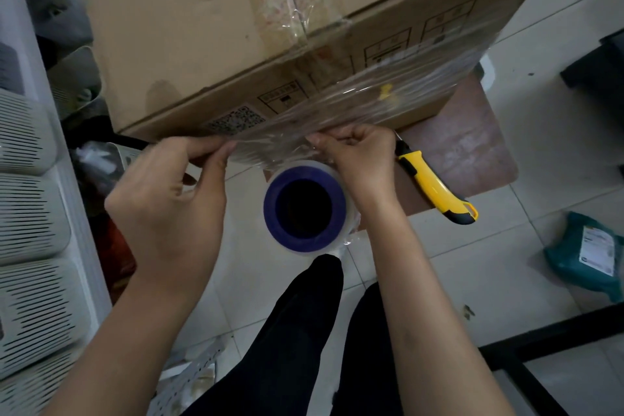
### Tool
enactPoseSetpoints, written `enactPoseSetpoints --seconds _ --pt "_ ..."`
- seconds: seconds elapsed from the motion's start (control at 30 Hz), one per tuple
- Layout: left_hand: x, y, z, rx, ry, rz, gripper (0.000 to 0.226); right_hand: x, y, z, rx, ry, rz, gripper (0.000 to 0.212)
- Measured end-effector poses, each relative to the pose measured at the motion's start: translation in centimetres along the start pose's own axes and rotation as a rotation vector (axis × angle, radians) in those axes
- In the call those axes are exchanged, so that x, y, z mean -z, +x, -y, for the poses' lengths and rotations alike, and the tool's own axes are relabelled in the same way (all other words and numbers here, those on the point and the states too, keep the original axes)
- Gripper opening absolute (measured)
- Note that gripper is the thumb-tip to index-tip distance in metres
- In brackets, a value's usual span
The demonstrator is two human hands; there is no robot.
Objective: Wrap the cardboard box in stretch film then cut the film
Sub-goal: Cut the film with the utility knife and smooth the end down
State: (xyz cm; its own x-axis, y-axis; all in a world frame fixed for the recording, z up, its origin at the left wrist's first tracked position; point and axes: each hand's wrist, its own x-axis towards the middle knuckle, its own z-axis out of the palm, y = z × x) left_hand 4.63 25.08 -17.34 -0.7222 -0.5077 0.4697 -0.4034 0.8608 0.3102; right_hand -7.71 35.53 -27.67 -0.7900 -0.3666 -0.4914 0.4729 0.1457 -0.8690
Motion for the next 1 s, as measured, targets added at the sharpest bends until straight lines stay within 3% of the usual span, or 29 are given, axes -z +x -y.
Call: enactPoseSetpoints --seconds 0.3,0.53,0.6,0.7,0.8,1.0 --pt "-1.0 0.0 0.7 0.023 0.003 -0.148 0.027 -0.5 0.1 -0.2 0.077 -0.182 -0.08 0.018" --pt "-1.3 0.1 1.0 0.095 -0.001 -0.185 0.037 0.9 1.3 -1.0 0.281 -0.604 -0.226 0.061" --pt "-1.3 0.2 1.3 0.143 -0.018 -0.189 0.041 1.7 2.0 -1.5 0.312 -0.739 -0.211 0.058" --pt "-1.2 0.3 1.7 0.201 -0.069 -0.197 0.038 3.5 2.8 -2.5 0.242 -0.936 -0.197 0.038" --pt "-0.9 0.6 1.8 0.27 -0.126 -0.196 0.033 5.3 1.9 -2.3 0.135 -0.742 -0.141 0.023" --pt "-0.8 0.7 1.7 0.248 -0.114 -0.204 0.033 3.1 -1.4 1.5 0.305 -0.201 0.371 0.015"
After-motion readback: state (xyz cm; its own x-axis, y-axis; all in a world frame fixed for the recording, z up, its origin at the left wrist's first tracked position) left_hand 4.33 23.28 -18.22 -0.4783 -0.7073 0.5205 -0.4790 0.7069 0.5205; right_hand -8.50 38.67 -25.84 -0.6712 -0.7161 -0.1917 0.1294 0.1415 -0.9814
